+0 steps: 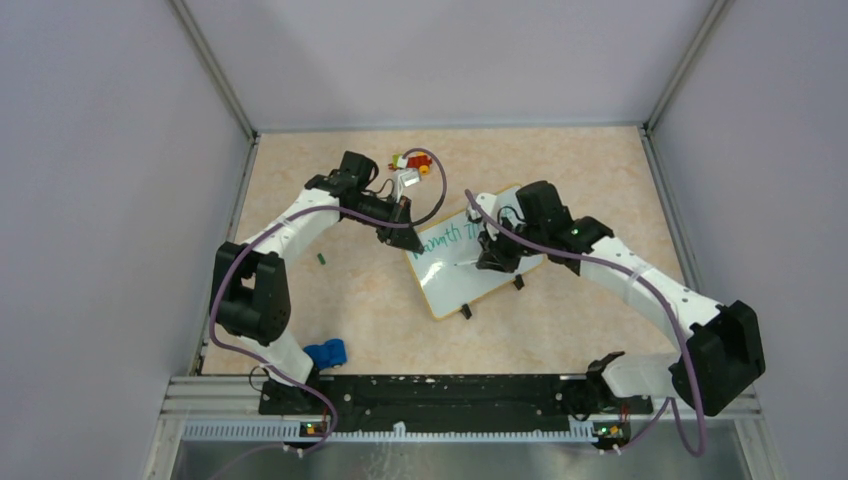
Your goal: Write a sentence on the whiteboard
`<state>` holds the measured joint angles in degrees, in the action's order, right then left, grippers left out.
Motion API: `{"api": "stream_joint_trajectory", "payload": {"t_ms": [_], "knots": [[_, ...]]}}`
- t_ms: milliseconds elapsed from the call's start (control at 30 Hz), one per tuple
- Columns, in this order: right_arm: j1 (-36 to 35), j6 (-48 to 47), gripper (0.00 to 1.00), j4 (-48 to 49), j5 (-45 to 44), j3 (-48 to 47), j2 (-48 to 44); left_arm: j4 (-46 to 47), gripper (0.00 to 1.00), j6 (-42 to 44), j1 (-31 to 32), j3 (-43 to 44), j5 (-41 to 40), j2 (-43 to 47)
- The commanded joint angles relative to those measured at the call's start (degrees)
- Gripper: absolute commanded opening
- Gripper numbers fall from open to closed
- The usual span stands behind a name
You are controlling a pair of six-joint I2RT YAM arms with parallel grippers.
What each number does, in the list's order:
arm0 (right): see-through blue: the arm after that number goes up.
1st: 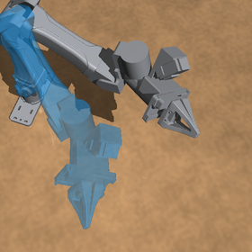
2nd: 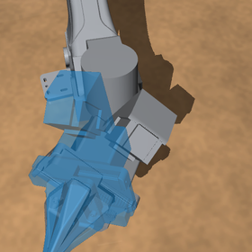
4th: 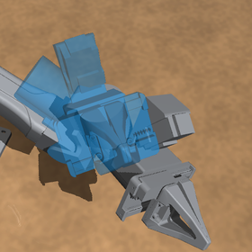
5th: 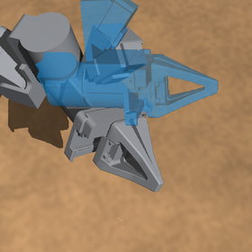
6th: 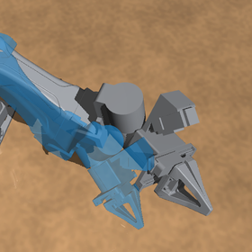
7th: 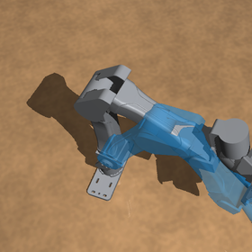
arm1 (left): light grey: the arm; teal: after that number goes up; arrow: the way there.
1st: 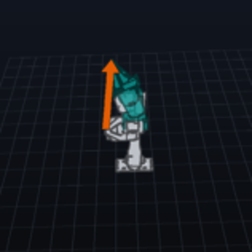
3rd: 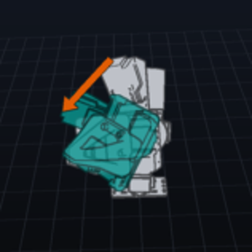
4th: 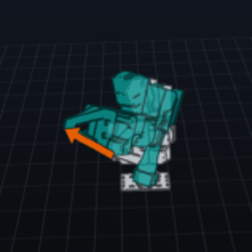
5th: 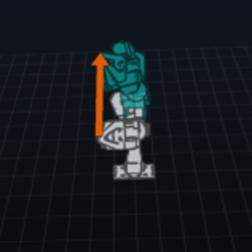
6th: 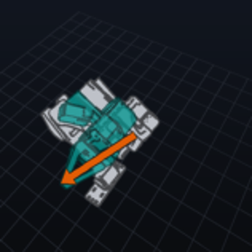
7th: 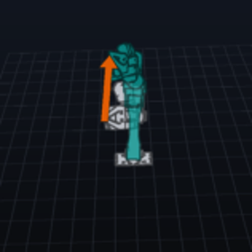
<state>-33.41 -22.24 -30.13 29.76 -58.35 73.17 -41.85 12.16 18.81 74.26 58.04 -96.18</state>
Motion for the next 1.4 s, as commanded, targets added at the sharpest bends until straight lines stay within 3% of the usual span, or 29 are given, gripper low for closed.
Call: {"api": "stream_joint_trajectory", "payload": {"t_ms": [0,600,1367], "knots": [[-2.26,2.75,0.00,4.27,-1.93,1.26,-1.03,-0.24,0.00,1.54,0.26,0.56,0.55,-0.49],[-3.42,4.44,0.00,6.72,-8.27,2.01,0.22,-0.25,0.00,1.58,0.26,0.29,0.66,0.15],[-5.03,4.23,0.00,7.36,-8.48,-0.81,3.29,-0.61,0.00,1.87,0.22,0.77,0.92,-0.19]]}}
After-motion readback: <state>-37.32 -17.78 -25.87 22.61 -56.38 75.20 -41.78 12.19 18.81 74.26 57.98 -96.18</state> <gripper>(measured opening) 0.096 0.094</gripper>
